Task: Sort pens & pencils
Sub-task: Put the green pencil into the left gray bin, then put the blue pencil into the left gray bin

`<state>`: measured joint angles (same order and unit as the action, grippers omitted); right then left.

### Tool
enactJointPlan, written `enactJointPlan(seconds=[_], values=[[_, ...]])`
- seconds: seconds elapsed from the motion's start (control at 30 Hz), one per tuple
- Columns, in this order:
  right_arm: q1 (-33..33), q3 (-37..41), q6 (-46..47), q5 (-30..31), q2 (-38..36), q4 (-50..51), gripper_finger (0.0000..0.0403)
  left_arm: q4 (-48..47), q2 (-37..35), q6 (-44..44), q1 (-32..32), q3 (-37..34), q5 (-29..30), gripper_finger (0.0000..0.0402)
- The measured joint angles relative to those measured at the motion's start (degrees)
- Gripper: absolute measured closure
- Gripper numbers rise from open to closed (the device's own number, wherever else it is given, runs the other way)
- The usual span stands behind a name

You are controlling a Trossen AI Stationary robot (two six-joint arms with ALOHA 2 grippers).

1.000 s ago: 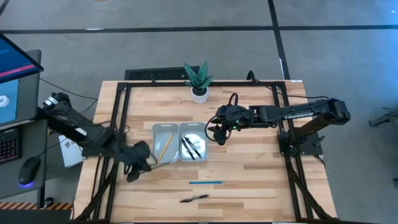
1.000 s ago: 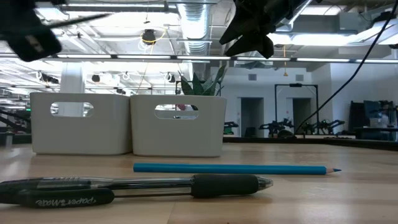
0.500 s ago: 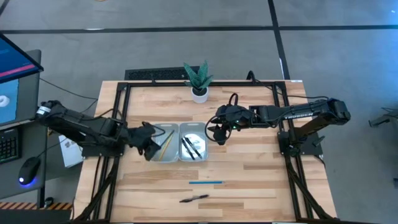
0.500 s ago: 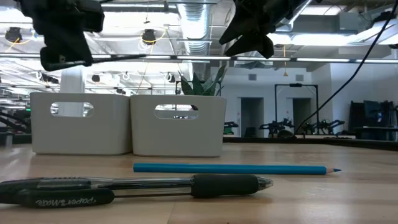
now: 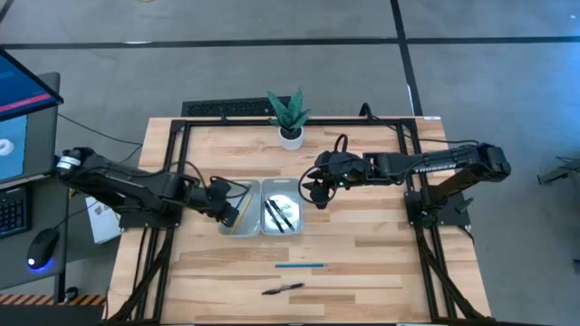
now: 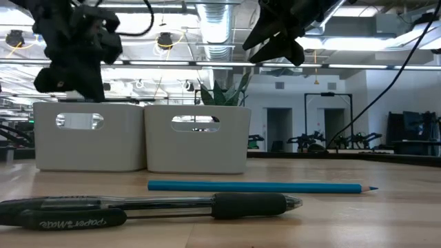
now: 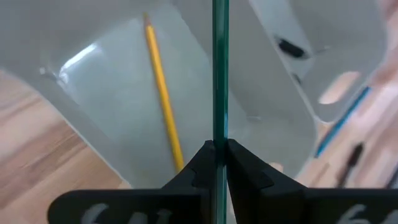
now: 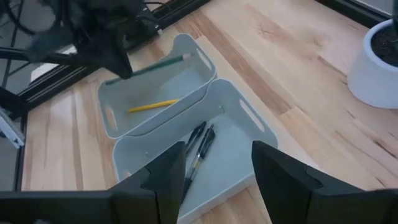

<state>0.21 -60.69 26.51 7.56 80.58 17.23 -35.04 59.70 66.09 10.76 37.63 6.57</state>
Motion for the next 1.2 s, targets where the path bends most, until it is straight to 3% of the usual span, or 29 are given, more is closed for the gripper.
enactJointPlan(seconds=[0.27,0.57,0.97,1.2], values=[[-1.49,0.02,-1.47,-0.02,0.00,0.11,0.0198,0.29,9.49,3.75,-0.77,0.01,-0.38,0.0388],[-1.86,0.02,-1.65,-0.14,0.00,0.26,0.0198,0.73,17.21,3.64,-3.61,0.01,-5.30,0.0374],[-1.86,0.02,-1.65,-0.18,0.00,0.44,0.0198,7.97,18.12,-4.05,-4.07,0.01,-6.29,0.0363],[-1.86,0.02,-1.65,-0.17,0.00,0.47,0.0198,9.44,17.98,-4.13,-4.30,0.02,-5.24,0.0362]])
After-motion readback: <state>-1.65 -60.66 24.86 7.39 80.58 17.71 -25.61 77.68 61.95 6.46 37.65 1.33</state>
